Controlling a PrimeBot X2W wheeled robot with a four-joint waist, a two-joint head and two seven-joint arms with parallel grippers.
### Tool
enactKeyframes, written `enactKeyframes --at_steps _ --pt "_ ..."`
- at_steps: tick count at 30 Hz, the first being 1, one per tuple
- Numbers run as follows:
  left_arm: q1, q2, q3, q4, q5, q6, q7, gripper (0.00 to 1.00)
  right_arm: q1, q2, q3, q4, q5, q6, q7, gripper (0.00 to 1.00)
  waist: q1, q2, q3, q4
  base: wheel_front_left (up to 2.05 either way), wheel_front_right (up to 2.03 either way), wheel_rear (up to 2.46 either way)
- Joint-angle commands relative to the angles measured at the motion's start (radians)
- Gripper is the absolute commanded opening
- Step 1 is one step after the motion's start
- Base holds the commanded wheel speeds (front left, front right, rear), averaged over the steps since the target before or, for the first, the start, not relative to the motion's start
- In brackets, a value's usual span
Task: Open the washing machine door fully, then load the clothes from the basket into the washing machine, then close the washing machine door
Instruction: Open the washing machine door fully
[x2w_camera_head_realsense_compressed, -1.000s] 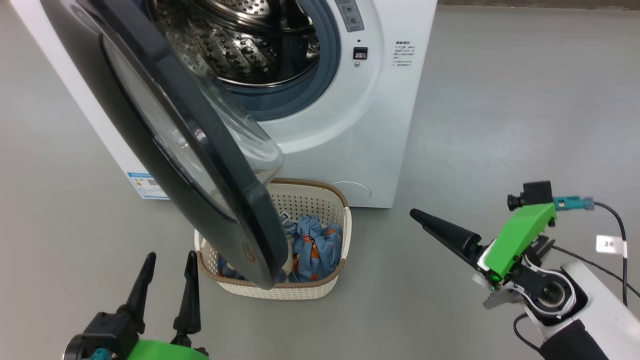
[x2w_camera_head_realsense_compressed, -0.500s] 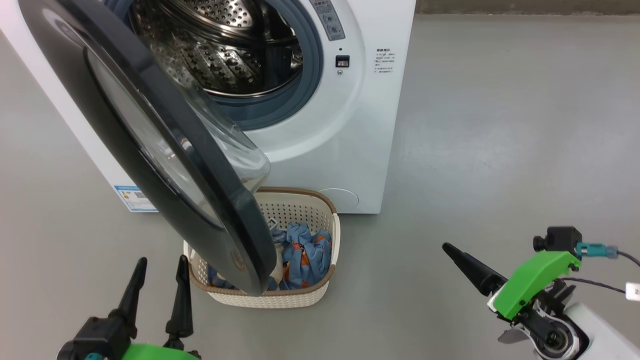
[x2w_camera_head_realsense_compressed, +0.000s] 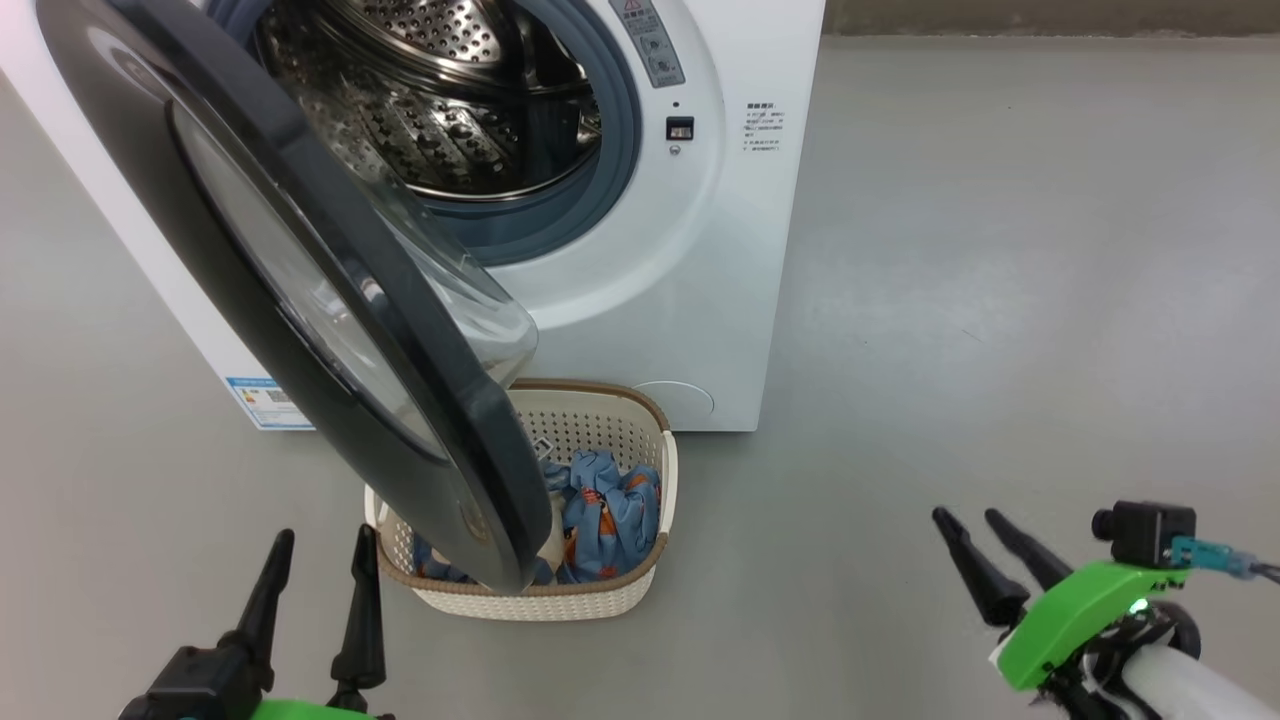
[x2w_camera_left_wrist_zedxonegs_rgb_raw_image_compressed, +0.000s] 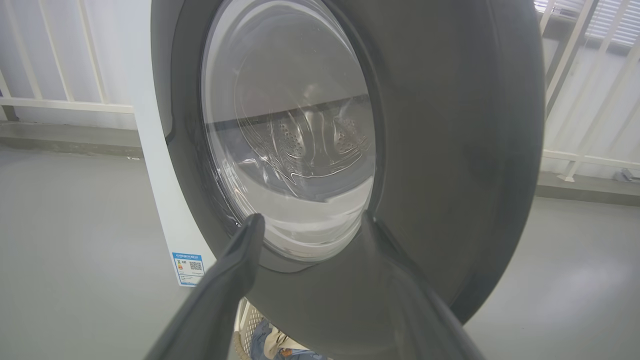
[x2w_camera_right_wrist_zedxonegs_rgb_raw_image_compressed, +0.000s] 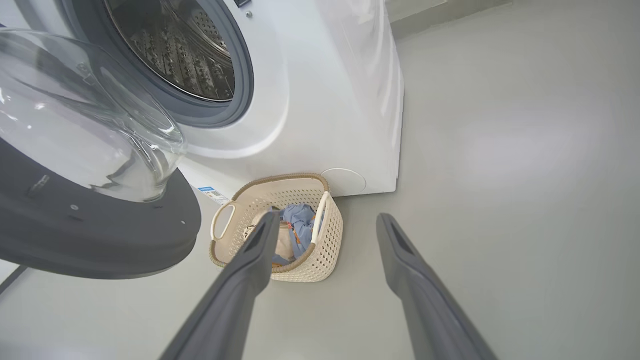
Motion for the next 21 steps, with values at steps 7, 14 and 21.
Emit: enactKeyframes --at_steps 7,14,21 --pt "-0.014 0.013 0.037 -0.029 0.016 0.000 -0.011 1.00 0.025 0.026 -0.261 -0.074 -0.293 0.006 -0.017 1.00 0.0000 -0.0001 0.009 0.002 0.00 0.00 0.00" --pt "-0.016 0.011 0.039 -0.031 0.017 0.000 -0.011 1.00 0.102 0.080 -0.431 -0.140 -0.495 0.006 -0.017 1.00 0.0000 -0.0001 0.014 0.007 0.00 0.00 0.00" --pt "-0.019 0.010 0.040 -0.031 0.016 0.000 -0.011 1.00 0.168 0.132 -0.525 -0.158 -0.620 0.006 -0.017 1.00 0.0000 -0.0001 0.022 0.012 0.00 0.00 0.00"
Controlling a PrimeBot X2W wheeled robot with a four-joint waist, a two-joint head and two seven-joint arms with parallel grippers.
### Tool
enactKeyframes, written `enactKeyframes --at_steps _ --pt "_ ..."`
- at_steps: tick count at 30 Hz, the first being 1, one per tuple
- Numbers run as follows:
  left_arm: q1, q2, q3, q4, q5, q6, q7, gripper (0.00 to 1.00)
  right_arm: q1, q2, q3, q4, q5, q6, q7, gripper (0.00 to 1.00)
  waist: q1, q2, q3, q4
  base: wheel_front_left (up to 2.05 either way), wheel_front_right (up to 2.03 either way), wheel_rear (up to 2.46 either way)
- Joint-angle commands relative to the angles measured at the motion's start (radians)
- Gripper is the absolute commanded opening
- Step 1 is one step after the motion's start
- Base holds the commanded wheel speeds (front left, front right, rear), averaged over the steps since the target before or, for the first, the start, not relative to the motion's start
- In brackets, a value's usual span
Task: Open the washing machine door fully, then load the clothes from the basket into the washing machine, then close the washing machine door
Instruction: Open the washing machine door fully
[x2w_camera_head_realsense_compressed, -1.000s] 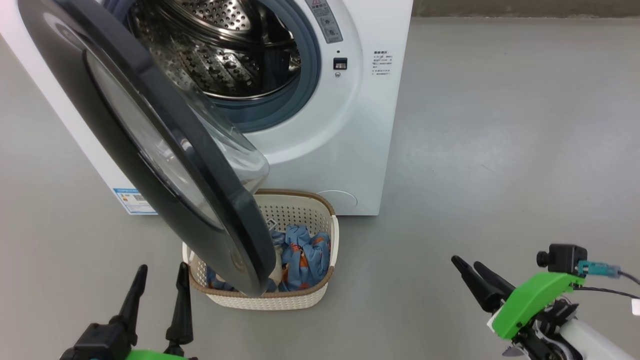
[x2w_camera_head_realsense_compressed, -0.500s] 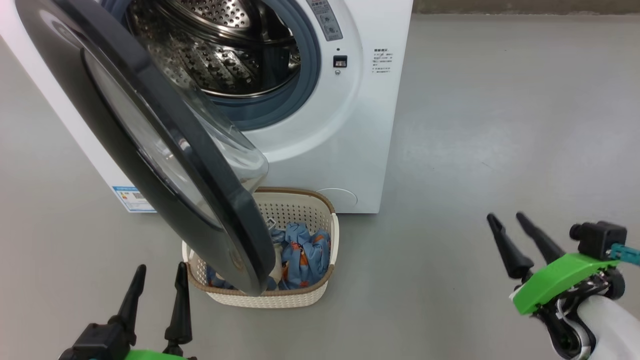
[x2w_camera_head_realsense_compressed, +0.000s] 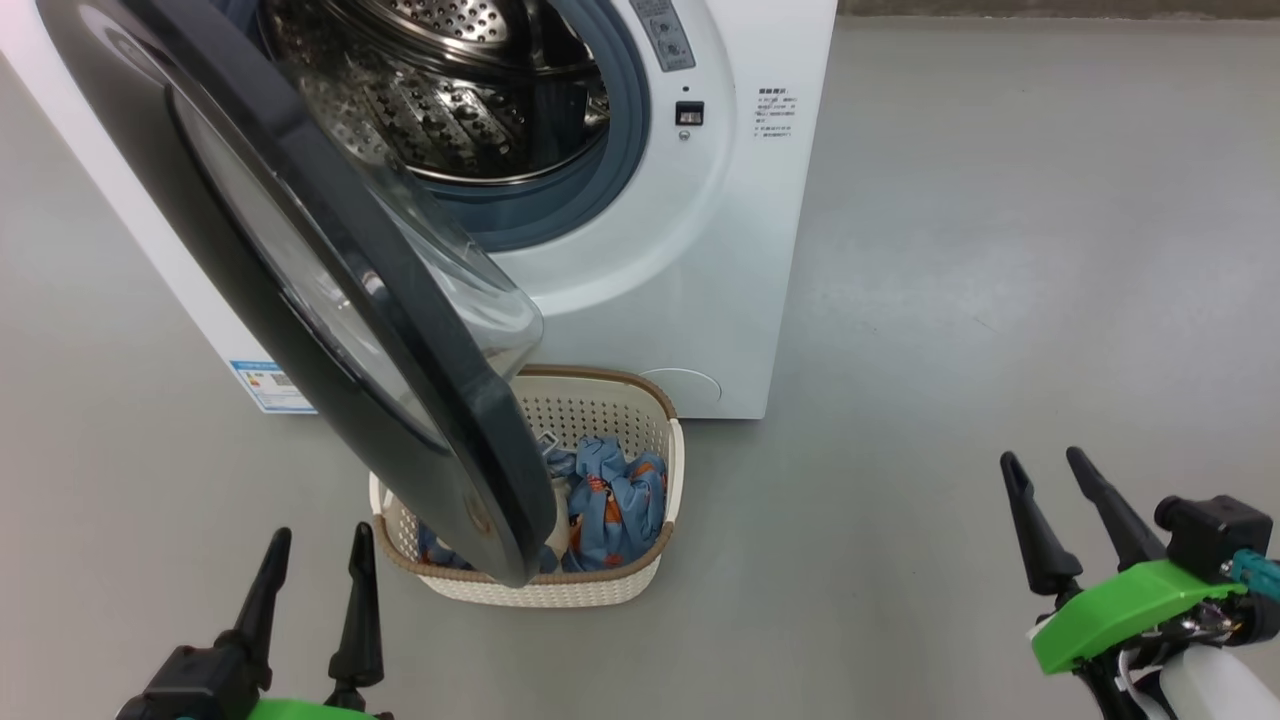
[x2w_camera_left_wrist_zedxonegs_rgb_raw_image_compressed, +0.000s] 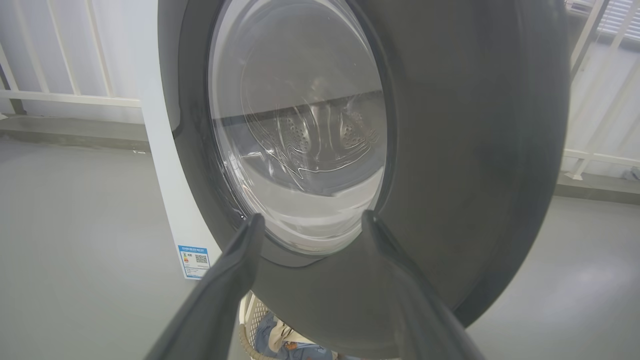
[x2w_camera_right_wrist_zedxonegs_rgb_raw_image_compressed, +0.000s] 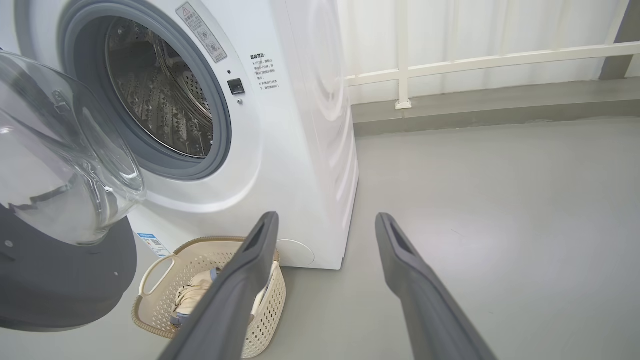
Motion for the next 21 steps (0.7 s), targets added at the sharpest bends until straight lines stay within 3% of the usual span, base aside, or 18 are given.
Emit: enactKeyframes --at_steps 1,16,17,18,19,21 --pt "-0.019 0.013 0.033 -0.028 0.015 0.000 -0.011 1.00 0.007 -0.010 0.009 -0.024 -0.011 0.006 -0.012 1.00 0.0001 0.0000 0.001 0.001 0.00 0.00 0.00" --pt "-0.039 0.020 0.041 -0.027 0.011 0.000 -0.011 1.00 0.041 0.028 -0.043 -0.029 -0.076 0.006 -0.012 1.00 0.0001 0.0000 0.013 0.004 0.00 0.00 0.00" --pt "-0.041 0.019 0.042 -0.028 0.011 0.000 -0.011 0.49 0.041 0.028 -0.045 -0.029 -0.078 0.006 -0.012 1.00 0.0001 0.0000 0.013 0.005 0.00 0.00 0.00" --pt "-0.045 0.019 0.050 -0.033 0.014 0.000 -0.011 0.11 0.042 0.028 -0.045 -0.029 -0.080 0.006 -0.012 1.00 0.0001 0.0000 0.013 0.007 0.00 0.00 0.00" --pt "-0.048 0.018 0.059 -0.039 0.015 0.000 -0.011 0.00 0.042 0.028 -0.045 -0.028 -0.082 0.006 -0.012 1.00 0.0001 0.0000 0.012 0.008 0.00 0.00 0.00" --pt "-0.054 0.016 0.075 -0.055 0.012 0.000 -0.011 0.00 0.044 0.027 -0.041 -0.028 -0.084 0.006 -0.012 1.00 0.0001 0.0000 0.011 0.011 0.00 0.00 0.00"
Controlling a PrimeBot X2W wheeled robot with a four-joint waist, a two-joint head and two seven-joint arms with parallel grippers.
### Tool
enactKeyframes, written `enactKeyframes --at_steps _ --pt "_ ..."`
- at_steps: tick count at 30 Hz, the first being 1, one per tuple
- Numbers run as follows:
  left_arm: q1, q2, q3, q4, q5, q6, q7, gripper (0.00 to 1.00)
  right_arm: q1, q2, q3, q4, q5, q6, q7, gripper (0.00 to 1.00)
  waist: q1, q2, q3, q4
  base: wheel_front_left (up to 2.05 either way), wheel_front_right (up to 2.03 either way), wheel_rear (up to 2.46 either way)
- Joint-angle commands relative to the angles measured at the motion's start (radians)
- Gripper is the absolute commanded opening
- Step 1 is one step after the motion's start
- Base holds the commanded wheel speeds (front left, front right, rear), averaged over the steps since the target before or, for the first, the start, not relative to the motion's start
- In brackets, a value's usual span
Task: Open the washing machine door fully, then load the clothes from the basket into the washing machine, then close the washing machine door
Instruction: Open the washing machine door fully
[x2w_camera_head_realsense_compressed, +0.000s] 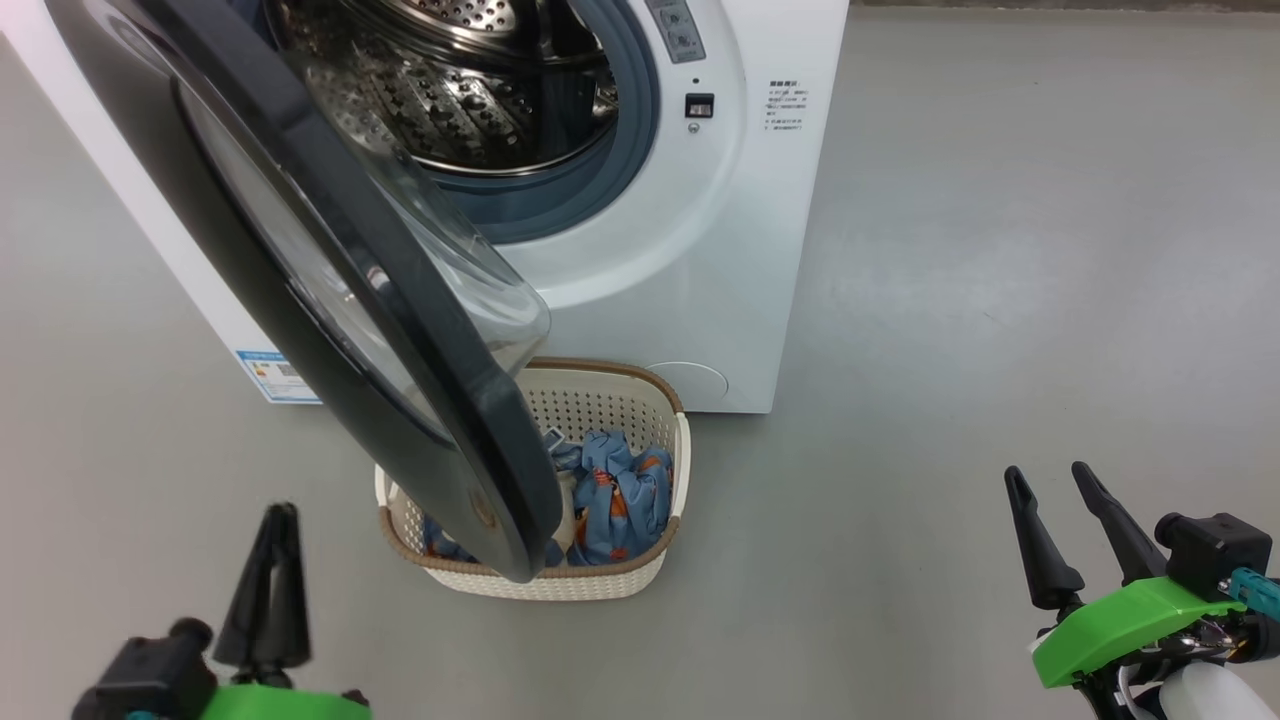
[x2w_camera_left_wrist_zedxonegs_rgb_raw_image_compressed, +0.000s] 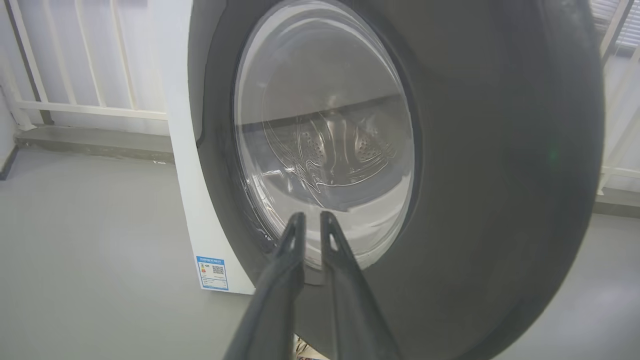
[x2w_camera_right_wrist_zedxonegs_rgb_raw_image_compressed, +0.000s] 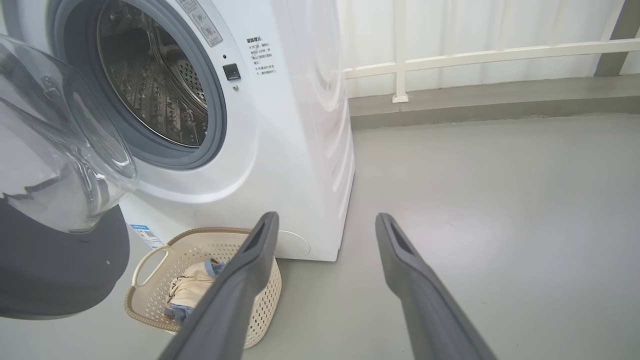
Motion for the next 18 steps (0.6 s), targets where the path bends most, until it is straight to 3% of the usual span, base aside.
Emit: enactKeyframes --at_steps 1,8,13,18 --pt "-0.047 0.014 0.050 -0.053 0.011 0.001 -0.011 0.00 0.006 -0.013 0.019 -0.022 -0.009 0.006 -0.012 1.00 0.0000 -0.0001 -0.001 0.003 0.00 0.00 0.00" --pt "-0.078 0.006 0.065 -0.265 0.015 0.016 -0.011 0.00 0.008 -0.013 0.013 -0.021 -0.011 0.006 -0.012 1.00 0.0000 -0.0001 -0.004 0.011 0.00 0.00 0.00" --pt "-0.095 0.004 0.000 -0.387 0.020 0.032 -0.011 0.00 0.008 -0.015 0.011 -0.025 -0.011 0.006 -0.012 1.00 0.0000 -0.0001 -0.002 0.011 0.00 0.00 0.00" --pt "-0.133 0.003 -0.138 -0.482 0.008 0.046 -0.003 0.00 0.001 -0.019 0.008 -0.033 -0.018 0.006 -0.012 1.00 0.0000 -0.0001 0.004 0.006 0.00 0.00 0.00"
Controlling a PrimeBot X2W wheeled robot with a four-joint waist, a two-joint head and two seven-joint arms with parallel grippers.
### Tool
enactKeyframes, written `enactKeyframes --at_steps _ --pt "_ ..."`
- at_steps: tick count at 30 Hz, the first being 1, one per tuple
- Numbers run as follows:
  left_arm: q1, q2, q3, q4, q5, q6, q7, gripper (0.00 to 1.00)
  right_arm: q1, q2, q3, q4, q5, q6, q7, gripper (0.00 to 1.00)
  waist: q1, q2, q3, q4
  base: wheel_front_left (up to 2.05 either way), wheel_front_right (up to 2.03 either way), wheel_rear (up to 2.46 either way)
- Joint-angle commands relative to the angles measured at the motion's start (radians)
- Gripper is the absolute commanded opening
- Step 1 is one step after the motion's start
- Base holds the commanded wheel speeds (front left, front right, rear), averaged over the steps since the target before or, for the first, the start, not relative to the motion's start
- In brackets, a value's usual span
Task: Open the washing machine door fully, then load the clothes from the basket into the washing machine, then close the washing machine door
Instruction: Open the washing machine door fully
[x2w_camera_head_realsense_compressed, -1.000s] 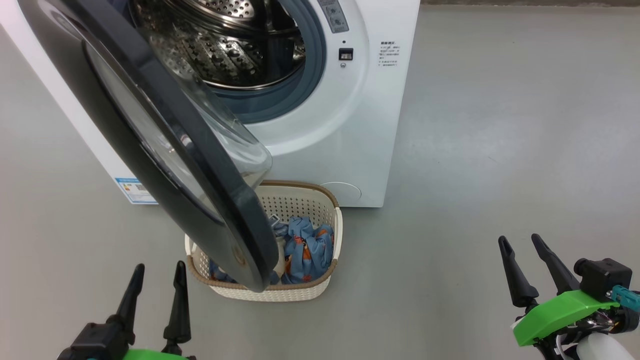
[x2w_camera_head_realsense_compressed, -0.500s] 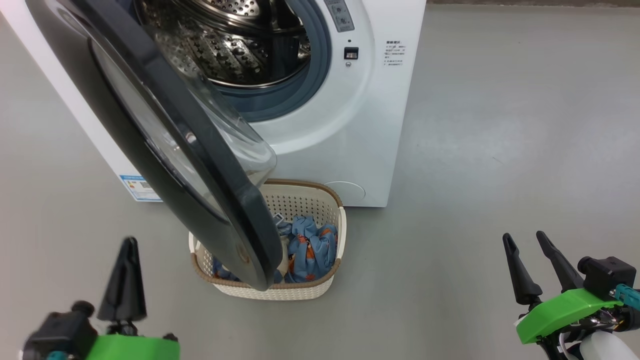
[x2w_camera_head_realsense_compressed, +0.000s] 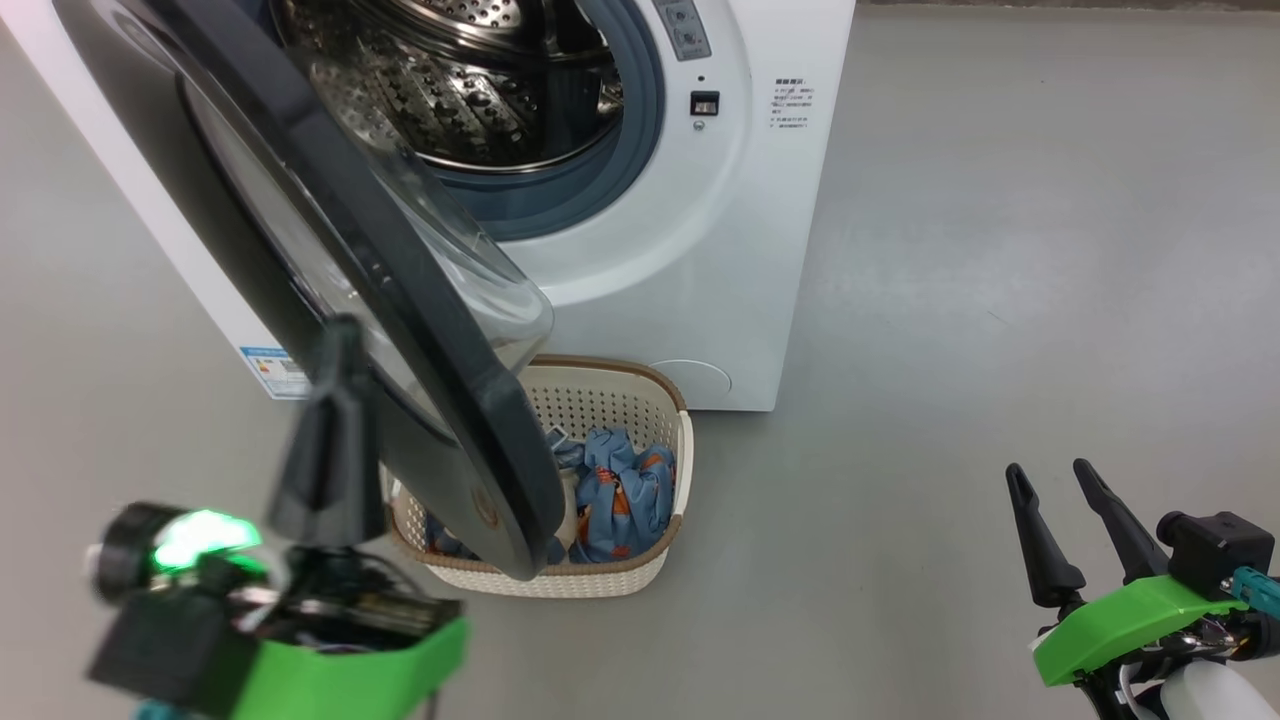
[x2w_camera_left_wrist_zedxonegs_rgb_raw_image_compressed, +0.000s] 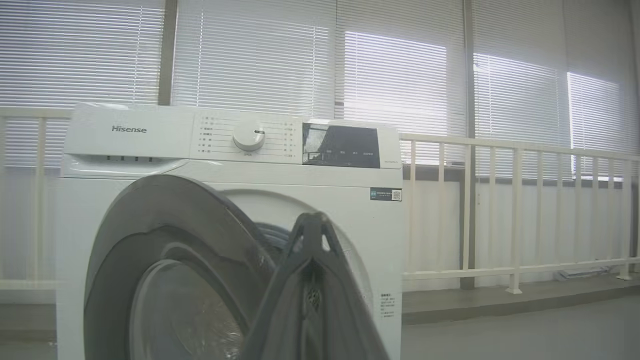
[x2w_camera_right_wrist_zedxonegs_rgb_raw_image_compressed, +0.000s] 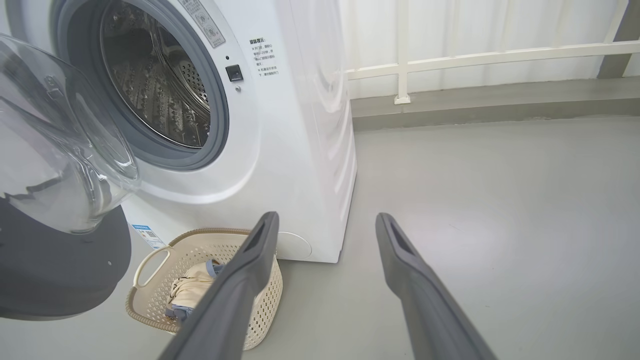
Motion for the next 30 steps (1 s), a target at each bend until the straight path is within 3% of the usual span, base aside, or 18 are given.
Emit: enactKeyframes --at_steps 1,7,12,30 --pt "-0.044 0.006 -0.005 -0.035 -0.002 0.006 0.008 0.00 -0.001 -0.018 0.012 -0.027 -0.018 0.006 -0.012 1.00 0.0000 0.0000 0.002 -0.002 0.00 0.00 0.00" --pt "-0.095 0.006 -0.163 0.042 -0.055 0.018 0.033 0.00 -0.009 -0.016 0.018 -0.032 -0.025 0.006 -0.012 1.00 0.0000 0.0000 0.008 -0.016 0.00 0.00 0.00" --pt "-0.130 0.006 -0.230 0.175 -0.116 0.036 0.031 0.00 -0.014 -0.015 0.019 -0.040 -0.038 0.006 -0.012 1.00 0.0000 0.0000 0.015 -0.027 0.00 0.00 0.00" --pt "-0.199 0.006 -0.263 0.527 -0.228 0.071 -0.002 0.00 -0.008 -0.001 -0.007 -0.069 -0.089 0.006 -0.012 1.00 0.0000 0.0000 0.024 -0.028 0.00 0.00 0.00"
